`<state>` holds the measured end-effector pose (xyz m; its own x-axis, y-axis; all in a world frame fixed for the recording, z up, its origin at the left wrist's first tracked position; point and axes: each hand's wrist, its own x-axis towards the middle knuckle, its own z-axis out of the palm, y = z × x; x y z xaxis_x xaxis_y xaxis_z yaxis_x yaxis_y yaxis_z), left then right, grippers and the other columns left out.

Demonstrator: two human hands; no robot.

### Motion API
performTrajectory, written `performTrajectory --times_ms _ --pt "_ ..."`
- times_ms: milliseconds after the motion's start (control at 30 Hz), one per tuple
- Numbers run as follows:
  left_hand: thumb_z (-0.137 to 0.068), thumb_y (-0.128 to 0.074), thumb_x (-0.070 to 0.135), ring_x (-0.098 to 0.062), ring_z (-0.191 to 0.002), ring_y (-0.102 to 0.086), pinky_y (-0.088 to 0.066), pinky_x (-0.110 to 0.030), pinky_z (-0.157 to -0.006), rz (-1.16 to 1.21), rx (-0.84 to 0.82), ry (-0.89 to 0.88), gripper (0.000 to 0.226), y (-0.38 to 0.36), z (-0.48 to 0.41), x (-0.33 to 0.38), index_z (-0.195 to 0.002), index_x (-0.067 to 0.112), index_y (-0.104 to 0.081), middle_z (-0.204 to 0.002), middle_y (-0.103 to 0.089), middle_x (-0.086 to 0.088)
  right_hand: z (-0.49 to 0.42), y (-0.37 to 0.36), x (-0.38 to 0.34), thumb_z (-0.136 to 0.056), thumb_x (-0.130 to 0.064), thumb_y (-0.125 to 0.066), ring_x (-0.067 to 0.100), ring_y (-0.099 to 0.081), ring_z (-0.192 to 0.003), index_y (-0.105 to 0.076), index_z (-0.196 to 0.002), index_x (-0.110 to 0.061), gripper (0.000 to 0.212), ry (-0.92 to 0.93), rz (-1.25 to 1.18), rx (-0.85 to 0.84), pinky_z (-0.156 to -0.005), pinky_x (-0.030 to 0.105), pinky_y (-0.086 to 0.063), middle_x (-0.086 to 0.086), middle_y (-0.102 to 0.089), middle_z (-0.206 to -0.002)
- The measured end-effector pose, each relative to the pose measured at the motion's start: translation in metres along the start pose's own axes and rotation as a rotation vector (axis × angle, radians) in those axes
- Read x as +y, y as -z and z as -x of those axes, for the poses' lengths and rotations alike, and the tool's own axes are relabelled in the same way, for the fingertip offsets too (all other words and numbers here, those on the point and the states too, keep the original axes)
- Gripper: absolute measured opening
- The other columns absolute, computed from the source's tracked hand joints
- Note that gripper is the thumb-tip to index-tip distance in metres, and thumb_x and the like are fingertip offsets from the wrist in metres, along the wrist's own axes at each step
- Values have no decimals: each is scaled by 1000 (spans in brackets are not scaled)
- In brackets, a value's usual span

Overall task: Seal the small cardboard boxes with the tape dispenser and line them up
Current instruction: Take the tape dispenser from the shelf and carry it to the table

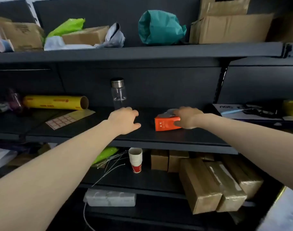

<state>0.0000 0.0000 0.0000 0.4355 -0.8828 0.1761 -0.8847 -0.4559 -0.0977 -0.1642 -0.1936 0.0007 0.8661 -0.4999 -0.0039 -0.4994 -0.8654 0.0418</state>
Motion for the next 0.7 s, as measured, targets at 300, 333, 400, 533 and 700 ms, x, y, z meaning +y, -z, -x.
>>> performTrajectory --times_ms 300,333,400,533,700 --pt "-91 -51 52 -24 -119 -50 -49 -42 -89 -4 -68 66 54 -23 -34 0 -138 26 -45 -134 -49 -2 -48 -19 16 -90 -38 -52 26 -53 -119 -35 -144 -30 58 21 41 -59 -92 37 -48 1 -53 -135" --pt "-91 -51 52 -24 -119 -50 -49 -42 -90 1 -67 75 54 -24 -36 0 -138 26 -45 -134 -49 -2 -52 -21 17 -89 -40 -53 25 -54 -118 -35 -144 -32 58 23 24 -66 -92 37 -49 -2 -54 -134" --pt "-91 -51 52 -24 -120 -50 -49 -42 -90 14 -64 88 53 -27 -39 -1 -138 26 -45 -135 -49 -2 -59 -25 19 -88 -40 -55 22 -56 -116 -34 -143 -34 60 33 -21 -73 -90 36 -50 -6 -55 -132" --pt "-92 -51 51 -22 -119 -51 -50 -40 -88 35 -70 103 52 -33 -38 0 -137 25 -46 -134 -49 0 -66 -35 21 -85 -41 -59 20 -56 -113 -35 -143 -35 63 59 -75 -37 -88 37 -52 -5 -56 -129" --pt "-91 -52 51 -22 -120 -50 -50 -40 -89 40 -72 118 52 -38 -29 -1 -137 26 -46 -137 -48 0 -63 -48 20 -86 -44 -62 21 -58 -108 -41 -135 -26 55 74 -85 81 -83 31 -48 -3 -59 -117"
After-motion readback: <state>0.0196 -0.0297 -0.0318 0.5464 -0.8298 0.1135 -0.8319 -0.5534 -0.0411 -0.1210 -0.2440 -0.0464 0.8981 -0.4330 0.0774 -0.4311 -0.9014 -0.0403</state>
